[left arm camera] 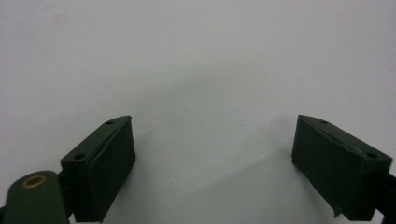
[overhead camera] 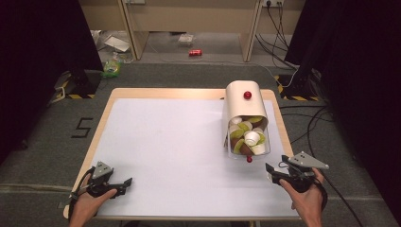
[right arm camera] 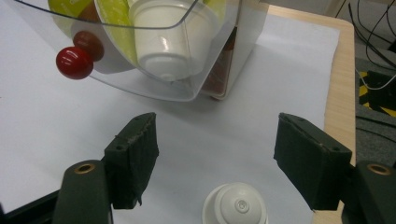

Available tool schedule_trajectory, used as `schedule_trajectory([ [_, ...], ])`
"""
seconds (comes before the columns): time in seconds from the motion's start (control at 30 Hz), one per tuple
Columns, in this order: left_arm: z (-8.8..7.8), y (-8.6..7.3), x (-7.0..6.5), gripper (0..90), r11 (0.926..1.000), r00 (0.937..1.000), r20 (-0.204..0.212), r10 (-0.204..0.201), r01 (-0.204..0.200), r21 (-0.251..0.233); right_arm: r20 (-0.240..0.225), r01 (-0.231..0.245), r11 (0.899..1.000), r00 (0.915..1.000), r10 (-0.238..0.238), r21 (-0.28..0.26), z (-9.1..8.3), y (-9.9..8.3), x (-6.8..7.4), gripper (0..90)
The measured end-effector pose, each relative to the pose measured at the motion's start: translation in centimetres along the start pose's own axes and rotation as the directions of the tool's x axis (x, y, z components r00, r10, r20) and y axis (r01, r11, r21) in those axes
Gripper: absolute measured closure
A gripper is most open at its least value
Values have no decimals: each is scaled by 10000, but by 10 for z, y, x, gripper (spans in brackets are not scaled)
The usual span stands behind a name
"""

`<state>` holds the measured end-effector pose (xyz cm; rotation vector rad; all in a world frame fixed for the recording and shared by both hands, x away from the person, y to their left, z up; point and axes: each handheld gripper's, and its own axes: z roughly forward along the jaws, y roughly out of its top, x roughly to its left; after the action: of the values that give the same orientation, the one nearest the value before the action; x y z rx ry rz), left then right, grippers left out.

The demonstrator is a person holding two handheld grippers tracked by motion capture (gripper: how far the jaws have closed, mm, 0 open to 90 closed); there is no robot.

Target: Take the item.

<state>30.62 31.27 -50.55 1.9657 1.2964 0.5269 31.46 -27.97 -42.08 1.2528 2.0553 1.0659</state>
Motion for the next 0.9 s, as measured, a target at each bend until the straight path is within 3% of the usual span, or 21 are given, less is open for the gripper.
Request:
schedule_trajectory([
  [0.9,0,0,0,125,10000,10000,-5,-7,7,-11,-84,161,9987,9998,-165,-475,-5,16,11,307],
])
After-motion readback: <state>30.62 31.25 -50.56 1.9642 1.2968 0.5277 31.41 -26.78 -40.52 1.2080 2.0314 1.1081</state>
